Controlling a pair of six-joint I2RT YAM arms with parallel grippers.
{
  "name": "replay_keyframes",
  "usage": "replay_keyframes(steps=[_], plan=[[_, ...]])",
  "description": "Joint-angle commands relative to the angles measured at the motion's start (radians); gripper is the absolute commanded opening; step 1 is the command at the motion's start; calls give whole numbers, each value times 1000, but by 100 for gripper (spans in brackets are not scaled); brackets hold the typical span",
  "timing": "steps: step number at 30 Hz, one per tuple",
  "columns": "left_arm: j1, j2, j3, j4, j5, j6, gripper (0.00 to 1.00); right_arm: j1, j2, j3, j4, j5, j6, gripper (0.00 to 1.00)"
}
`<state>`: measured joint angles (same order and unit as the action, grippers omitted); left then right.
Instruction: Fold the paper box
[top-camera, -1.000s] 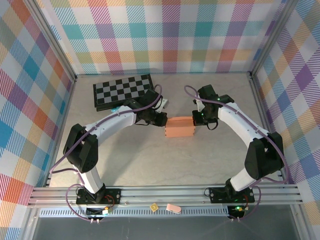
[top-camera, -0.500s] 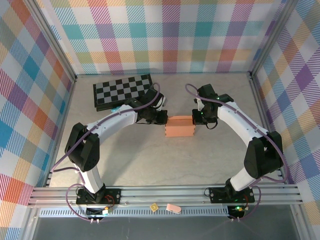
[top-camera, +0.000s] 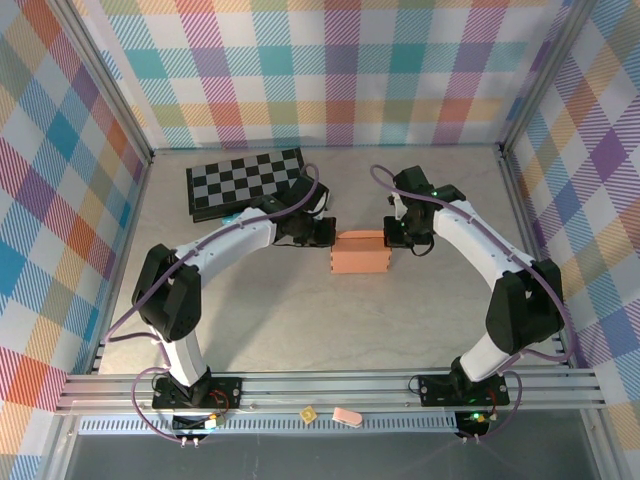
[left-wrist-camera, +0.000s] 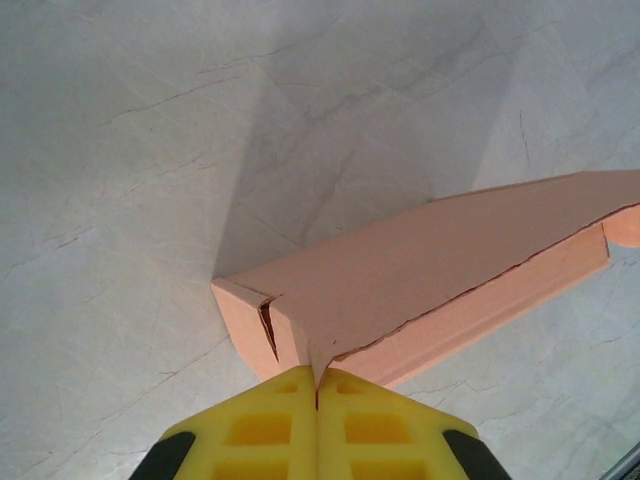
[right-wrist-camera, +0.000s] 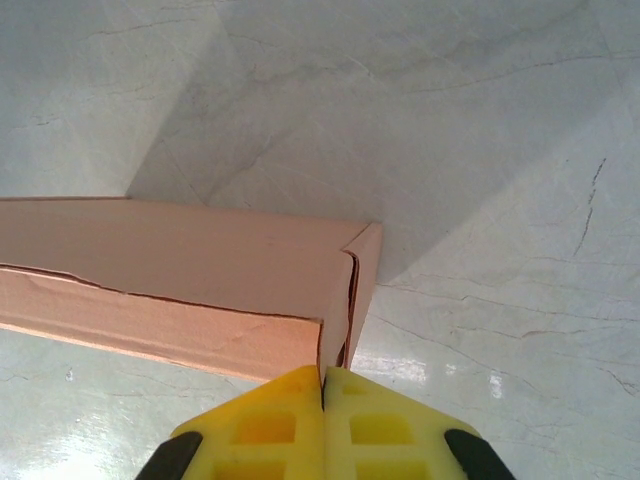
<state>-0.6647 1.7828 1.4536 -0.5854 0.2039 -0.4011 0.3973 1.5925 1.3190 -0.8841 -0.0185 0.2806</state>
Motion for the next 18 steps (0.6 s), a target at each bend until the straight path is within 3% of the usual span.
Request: replay_keyframes(steps=[1,18], plan=[[-7,31,52,-62,17,-22,5,10,12,35,-27,-30,18,0],[-12,6,-19,-33,12,-10,4,11,-15,-15,-5,-22,-2,0]])
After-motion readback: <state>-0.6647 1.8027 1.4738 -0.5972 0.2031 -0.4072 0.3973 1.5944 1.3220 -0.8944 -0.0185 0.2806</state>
